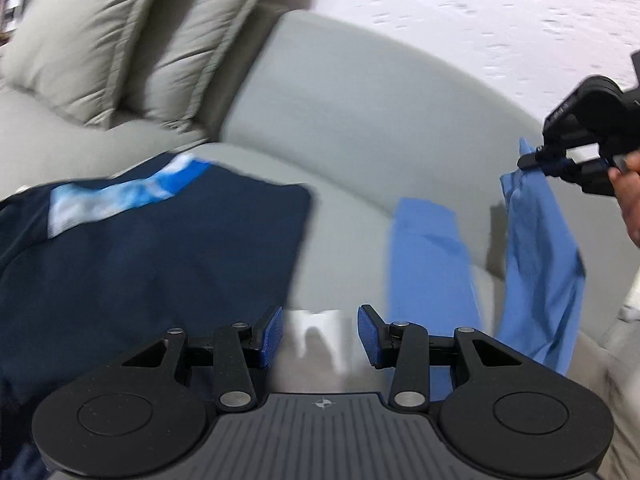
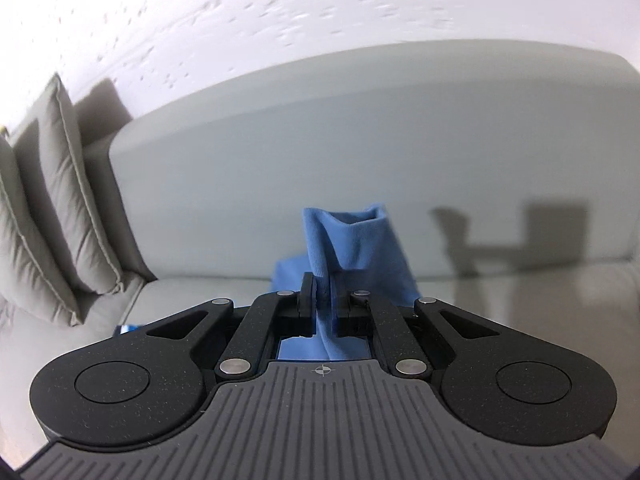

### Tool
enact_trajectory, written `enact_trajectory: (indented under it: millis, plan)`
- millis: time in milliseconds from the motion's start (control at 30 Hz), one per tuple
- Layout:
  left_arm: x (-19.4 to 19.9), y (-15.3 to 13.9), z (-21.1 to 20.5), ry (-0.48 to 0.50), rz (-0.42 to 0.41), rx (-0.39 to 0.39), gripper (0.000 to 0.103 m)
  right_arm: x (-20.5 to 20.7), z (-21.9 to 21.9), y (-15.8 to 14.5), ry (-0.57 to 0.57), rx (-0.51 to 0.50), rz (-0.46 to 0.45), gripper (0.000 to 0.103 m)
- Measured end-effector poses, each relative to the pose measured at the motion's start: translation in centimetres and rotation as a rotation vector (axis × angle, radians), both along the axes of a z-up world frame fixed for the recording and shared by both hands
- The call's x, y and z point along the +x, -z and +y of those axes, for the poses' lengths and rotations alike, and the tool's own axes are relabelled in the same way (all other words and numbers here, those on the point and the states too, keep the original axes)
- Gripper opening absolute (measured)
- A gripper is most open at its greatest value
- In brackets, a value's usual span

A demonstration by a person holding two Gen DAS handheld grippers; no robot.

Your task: Fold clothes

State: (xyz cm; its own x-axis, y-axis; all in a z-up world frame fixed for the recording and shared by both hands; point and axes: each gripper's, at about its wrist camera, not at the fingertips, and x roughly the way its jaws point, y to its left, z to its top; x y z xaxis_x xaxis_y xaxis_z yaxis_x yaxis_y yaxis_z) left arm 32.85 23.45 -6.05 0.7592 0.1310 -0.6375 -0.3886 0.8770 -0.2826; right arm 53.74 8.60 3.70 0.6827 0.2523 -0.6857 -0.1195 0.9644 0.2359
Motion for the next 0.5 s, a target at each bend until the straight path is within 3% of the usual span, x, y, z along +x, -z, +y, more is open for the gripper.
enact_trajectory:
  millis: [100, 233, 300, 333, 367, 500]
  plan:
    - [0.0, 0.4, 2.0, -0.080, 0.006, -0.007, 0.040, 3.0, 3.8, 2.1, -0.004, -0.020, 0.028, 0.006]
    - [0.6, 1.1, 3.2, -0.084, 0.030, -0.012, 0.040, 6.3, 8.7, 5.6, -0.022, -0.072, 0.056, 0.008]
    - [0.8, 1.4, 3.4, -0.073, 0.038, -0.027, 0.040, 7.4, 10.8, 7.3, -0.062, -0.089, 0.064, 0.026]
    - [0.9, 1.4, 3.4, -0.066, 0.037, -0.037, 0.040, 7.6, 11.1, 7.5, -0.066, -0.096, 0.064, 0.046]
    - [1.0, 1.4, 3.3, -0.055, 0.032, -0.049, 0.040, 7.6, 12.0, 7.9, -0.081, -0.125, 0.061, 0.055]
    - [1.0, 0.4, 1.7, -0.008, -0.001, -0.044, 0.040, 4.8, 10.8, 5.7, -0.149, -0.104, 0.017, 0.065]
